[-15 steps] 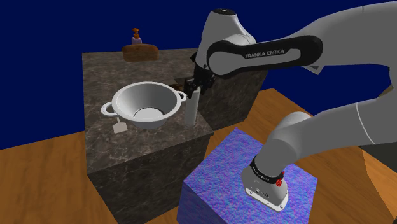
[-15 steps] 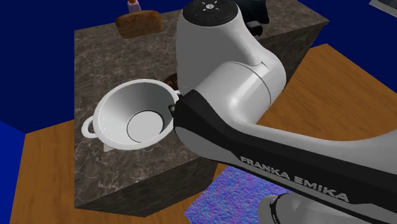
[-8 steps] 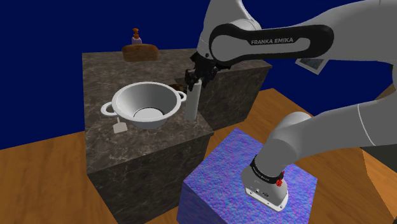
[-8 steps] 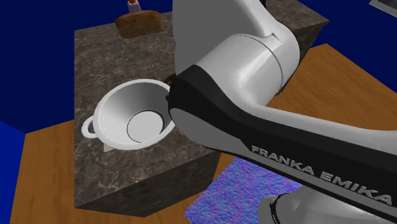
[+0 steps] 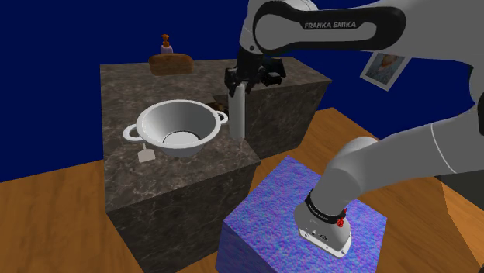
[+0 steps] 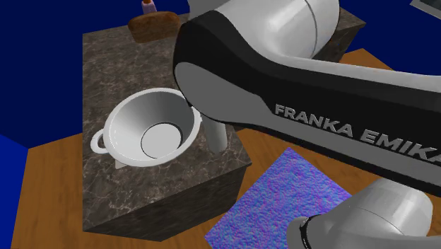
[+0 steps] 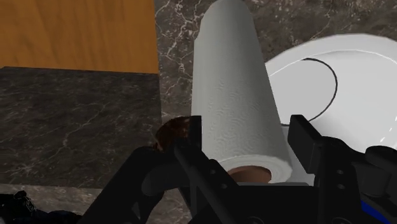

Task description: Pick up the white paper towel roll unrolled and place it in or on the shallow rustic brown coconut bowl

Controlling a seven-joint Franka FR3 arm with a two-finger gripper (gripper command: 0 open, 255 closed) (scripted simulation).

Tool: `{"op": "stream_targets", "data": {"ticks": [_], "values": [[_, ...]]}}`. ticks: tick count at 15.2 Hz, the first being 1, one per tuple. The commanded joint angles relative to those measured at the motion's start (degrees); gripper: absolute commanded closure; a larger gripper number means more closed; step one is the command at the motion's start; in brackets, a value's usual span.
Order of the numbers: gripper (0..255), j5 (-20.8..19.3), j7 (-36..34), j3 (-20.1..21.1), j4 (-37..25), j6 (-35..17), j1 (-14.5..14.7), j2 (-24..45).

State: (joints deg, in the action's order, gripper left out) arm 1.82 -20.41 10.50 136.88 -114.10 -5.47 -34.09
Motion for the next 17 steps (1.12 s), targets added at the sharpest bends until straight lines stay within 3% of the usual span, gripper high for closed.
{"op": "stream_targets", "data": {"ticks": [1, 10, 17], "values": [[255, -0.8, 1.2, -0.9, -3.4, -0.3, -1.0, 3.7], [255, -3.3, 6.3, -4.3, -23.6, 2.6, -4.2, 20.9], [255, -4.2, 9.8, -6.1, -43.9, 8.3, -5.9, 35.6]]}}
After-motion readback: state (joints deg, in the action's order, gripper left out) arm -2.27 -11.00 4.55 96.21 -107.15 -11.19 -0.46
